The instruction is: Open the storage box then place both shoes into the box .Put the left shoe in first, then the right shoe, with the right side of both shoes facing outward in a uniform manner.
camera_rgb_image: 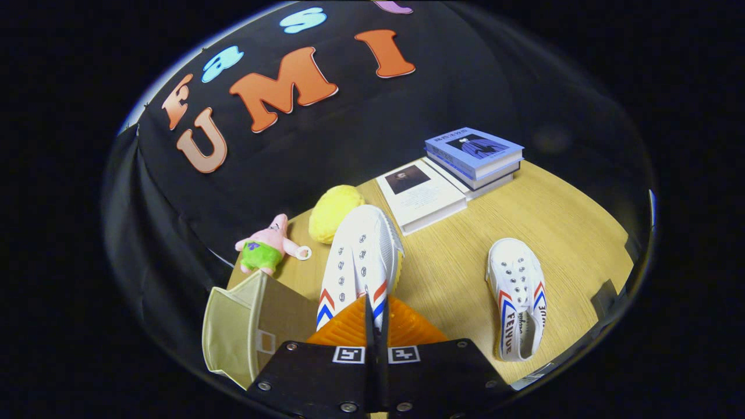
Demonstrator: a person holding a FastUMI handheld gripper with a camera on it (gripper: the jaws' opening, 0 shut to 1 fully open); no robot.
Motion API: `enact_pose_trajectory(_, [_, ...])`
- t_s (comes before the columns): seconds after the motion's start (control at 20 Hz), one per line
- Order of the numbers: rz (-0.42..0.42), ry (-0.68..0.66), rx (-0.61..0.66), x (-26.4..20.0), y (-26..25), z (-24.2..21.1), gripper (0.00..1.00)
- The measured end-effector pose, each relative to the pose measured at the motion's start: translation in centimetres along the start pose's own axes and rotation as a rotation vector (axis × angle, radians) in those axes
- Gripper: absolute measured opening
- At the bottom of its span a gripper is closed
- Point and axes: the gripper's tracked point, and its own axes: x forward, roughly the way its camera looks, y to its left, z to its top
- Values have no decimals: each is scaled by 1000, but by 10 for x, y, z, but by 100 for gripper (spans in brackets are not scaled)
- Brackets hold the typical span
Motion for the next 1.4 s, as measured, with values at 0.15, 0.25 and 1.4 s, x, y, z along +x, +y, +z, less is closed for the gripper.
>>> enact_pose_trajectory(0.15, [72,-23,-9,-6,43,13,0])
enact_pose_trajectory(0.25, [115,-28,-18,-7,71,14,0])
enact_pose_trajectory(1.4, [302,147,-225,8,223,-119,0])
